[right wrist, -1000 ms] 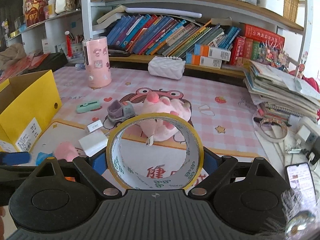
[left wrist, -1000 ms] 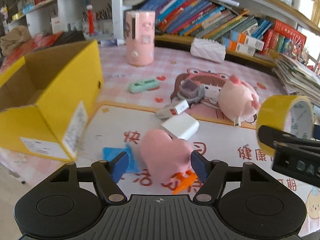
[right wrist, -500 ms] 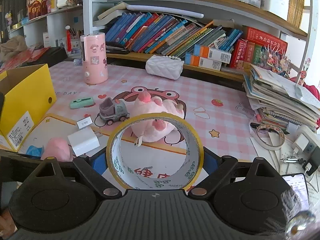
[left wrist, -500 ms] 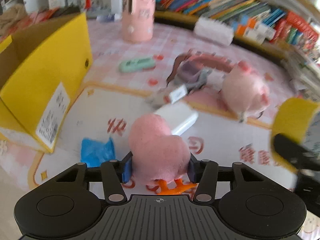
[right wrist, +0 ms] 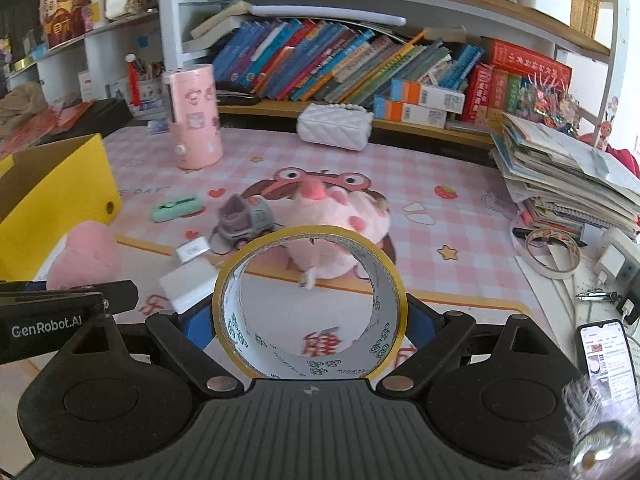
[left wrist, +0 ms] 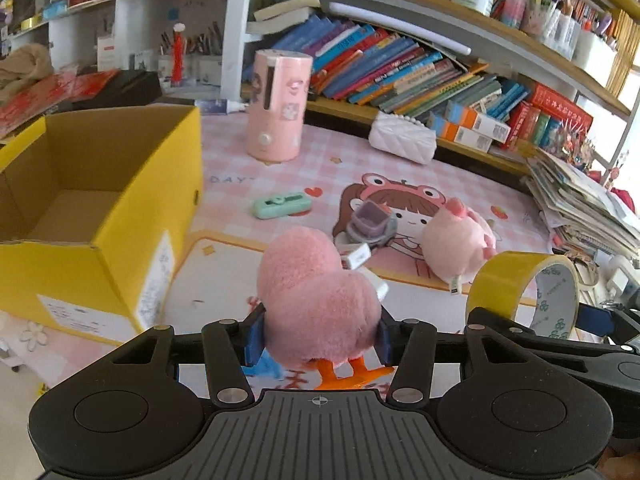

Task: Organize objects
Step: 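Carry the plush chick and tape roll toward the yellow box with both tools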

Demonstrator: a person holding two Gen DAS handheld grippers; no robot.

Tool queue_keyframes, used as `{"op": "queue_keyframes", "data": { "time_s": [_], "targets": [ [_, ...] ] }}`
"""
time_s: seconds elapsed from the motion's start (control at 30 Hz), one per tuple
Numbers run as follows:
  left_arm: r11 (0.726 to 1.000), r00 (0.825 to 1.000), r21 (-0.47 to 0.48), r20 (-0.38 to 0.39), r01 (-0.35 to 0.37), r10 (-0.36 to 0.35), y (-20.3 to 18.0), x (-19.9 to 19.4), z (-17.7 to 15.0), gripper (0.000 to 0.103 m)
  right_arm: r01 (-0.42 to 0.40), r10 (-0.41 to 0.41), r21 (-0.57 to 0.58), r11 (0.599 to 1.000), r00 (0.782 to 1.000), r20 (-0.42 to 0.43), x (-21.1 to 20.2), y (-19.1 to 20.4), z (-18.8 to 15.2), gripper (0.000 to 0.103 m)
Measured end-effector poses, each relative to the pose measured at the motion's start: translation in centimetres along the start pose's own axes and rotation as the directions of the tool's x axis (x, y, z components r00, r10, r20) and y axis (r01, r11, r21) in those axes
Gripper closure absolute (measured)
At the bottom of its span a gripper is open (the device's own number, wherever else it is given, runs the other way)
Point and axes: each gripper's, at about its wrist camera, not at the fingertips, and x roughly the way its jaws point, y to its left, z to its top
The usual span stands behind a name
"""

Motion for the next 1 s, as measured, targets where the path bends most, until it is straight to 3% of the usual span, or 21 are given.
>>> {"op": "queue_keyframes", "data": {
  "time_s": [0.23, 0.67, 1.0],
  "targets": [
    [1.000, 0.999, 0.001, 0.035, 0.017, -0.017, 3.7, -2.4, -0.2, 0.053, 0.015, -0.016, 0.002, 1.000, 1.000, 0.020, -2.1, 3.6, -0.2, 0.012],
    [0.999, 0.998, -0.040, 0.065, 0.000, 0.002, 13.8, -8.0, -2.1, 0.053, -0.005, 0.007, -0.036, 0.999, 0.999, 0.043, -6.3, 14.6, -2.2, 0.012],
    [0.997, 0.999, -0.069, 0.030, -0.028, 0.030, 21.1, -11.7, -4.9, 0.053, -0.038, 0.037, -0.043, 0.998, 0.999, -0.008, -8.9, 22.6, -5.5, 0.012]
  ]
}}
